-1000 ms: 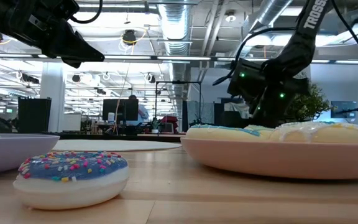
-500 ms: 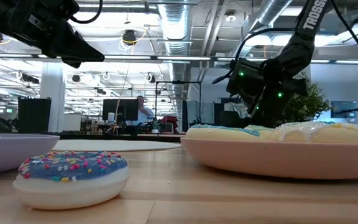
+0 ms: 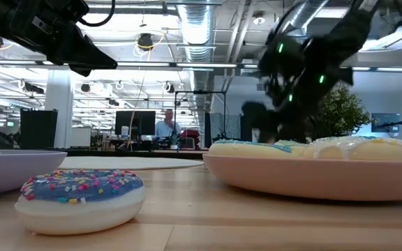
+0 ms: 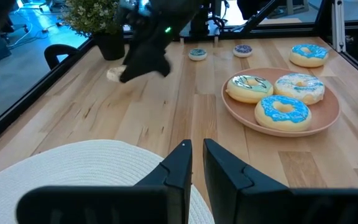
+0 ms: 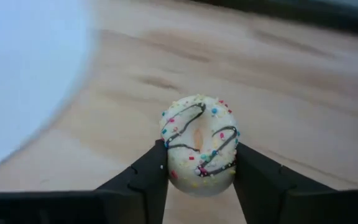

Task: Pick & Place donuts
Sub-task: Put the small white donut on the purple plate

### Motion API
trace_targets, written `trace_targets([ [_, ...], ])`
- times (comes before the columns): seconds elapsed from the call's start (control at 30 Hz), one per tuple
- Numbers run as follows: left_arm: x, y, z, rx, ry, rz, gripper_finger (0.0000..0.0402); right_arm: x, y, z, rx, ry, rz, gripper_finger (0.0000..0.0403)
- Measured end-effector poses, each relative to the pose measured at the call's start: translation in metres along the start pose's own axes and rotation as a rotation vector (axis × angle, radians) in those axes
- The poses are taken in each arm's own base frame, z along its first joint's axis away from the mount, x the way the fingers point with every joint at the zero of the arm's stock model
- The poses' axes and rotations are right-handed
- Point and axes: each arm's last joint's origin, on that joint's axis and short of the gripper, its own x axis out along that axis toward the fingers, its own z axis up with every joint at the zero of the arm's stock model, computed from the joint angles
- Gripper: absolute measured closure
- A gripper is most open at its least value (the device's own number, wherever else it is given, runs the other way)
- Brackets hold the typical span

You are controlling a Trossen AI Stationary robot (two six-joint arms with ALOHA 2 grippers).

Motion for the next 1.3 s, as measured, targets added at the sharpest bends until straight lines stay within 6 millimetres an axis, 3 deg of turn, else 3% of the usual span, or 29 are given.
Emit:
trace_targets([
  [0.17, 0.0, 0.0, 0.0, 0.0, -0.001, 0.0, 0.0371, -0.047, 0.027, 0.012, -0.24, -0.06, 0.369, 0.0246],
  [0.37, 0.0, 0.0, 0.0, 0.0, -0.001, 0.004, 0.0371, -0.089, 0.067, 0.011, -0.324, -0.189, 0.847, 0.0247],
  [0.67, 0.0, 0.0, 0.0, 0.001, 0.001, 0.008, 0.0371, -0.109, 0.136, -0.006, -0.502, -0.247, 0.957, 0.0245],
  [1.03, 0.0, 0.0, 0.0, 0.002, 0.003, 0.009, 0.0371, -0.118, 0.212, -0.017, -0.609, -0.167, 0.958, 0.0253],
  [1.3, 0.0, 0.0, -0.001, 0.004, 0.009, 0.009, 0.0371, -0.108, 0.244, -0.034, -0.649, -0.135, 0.946, 0.0255],
])
